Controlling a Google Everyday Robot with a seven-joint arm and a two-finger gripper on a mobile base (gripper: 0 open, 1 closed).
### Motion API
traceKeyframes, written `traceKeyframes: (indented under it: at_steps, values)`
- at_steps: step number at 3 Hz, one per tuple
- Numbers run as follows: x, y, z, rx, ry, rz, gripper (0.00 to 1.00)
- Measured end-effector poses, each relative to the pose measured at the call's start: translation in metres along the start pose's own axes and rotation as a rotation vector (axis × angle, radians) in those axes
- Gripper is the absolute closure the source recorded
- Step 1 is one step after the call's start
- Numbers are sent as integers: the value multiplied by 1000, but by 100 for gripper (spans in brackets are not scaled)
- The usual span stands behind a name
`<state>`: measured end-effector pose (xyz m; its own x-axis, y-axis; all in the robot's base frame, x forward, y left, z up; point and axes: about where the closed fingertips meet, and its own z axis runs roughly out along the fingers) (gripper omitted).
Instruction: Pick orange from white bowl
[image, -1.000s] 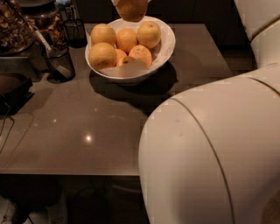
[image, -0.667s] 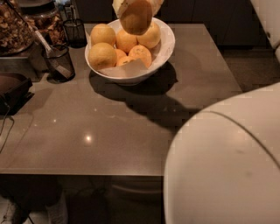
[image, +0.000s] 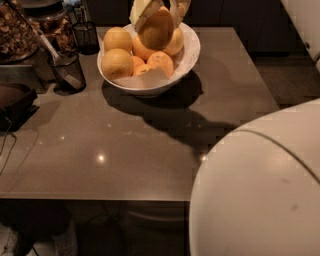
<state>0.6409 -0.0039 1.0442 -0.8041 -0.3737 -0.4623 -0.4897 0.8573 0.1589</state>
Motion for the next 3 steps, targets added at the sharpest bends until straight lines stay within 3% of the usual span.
traceKeyframes:
  at_steps: [2,3]
  values:
    - [44,5,2,-49,22,95,100]
    - [51,5,7,-51,37,102,100]
